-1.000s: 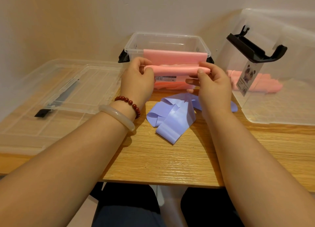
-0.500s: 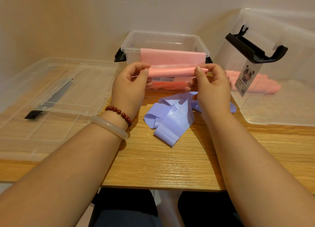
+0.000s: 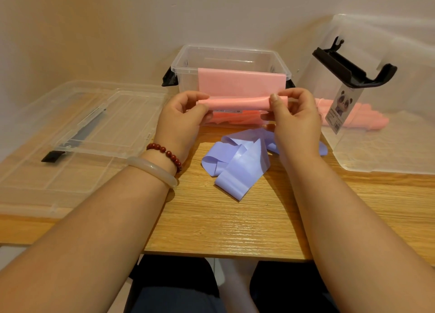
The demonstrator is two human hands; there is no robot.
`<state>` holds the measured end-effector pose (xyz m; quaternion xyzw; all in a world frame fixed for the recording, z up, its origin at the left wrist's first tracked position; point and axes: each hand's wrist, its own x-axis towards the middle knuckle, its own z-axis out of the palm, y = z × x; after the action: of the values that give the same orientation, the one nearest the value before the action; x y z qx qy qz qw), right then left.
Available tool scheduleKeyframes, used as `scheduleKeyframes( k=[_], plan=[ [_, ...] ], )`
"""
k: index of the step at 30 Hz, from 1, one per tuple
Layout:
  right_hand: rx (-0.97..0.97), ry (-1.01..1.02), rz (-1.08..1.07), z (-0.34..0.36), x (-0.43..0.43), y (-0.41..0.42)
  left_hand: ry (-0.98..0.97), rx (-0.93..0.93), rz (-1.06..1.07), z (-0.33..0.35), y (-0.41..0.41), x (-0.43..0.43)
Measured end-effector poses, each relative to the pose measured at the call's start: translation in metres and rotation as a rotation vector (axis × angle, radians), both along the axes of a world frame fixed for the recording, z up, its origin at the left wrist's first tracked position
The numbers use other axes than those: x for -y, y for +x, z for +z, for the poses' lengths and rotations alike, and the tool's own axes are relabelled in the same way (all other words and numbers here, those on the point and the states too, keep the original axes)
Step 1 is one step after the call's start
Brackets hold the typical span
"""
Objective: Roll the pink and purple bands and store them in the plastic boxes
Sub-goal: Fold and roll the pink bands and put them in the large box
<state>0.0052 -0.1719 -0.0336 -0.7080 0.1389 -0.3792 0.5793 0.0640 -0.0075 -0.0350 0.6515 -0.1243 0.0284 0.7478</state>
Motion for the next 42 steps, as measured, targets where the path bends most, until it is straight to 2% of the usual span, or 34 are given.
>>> scheduleKeyframes(
  k=[4,8,21,26,36,42],
  plan=[
    [0.001,-0.097,0.012,0.0020,-0.0019,-0.0012,0.029,0.035,0.054,-0.0008,0.0030,-0.0005],
    [-0.031,-0.035,0.043,0.0037,-0.0014,-0.0028,0.086,0.071,0.084,-0.0031,0.0057,-0.0008],
    [-0.060,-0.054,0.018,-0.0028,-0.0015,0.0011,0.127,0.115,0.066,-0.0032,0.0043,-0.0039],
    [-0.033,-0.002,0.003,-0.0016,-0.0011,0.0011,0.132,0.136,0.095,-0.0034,0.0026,-0.0019],
    [-0.036,-0.047,0.057,0.0023,-0.0062,-0.0033,0.103,0.163,0.111,-0.0019,0.0003,-0.0022],
    [-0.026,-0.070,0.010,-0.0003,-0.0010,-0.0006,0.088,0.130,0.113,-0.0028,0.0016,-0.0040]
  ],
)
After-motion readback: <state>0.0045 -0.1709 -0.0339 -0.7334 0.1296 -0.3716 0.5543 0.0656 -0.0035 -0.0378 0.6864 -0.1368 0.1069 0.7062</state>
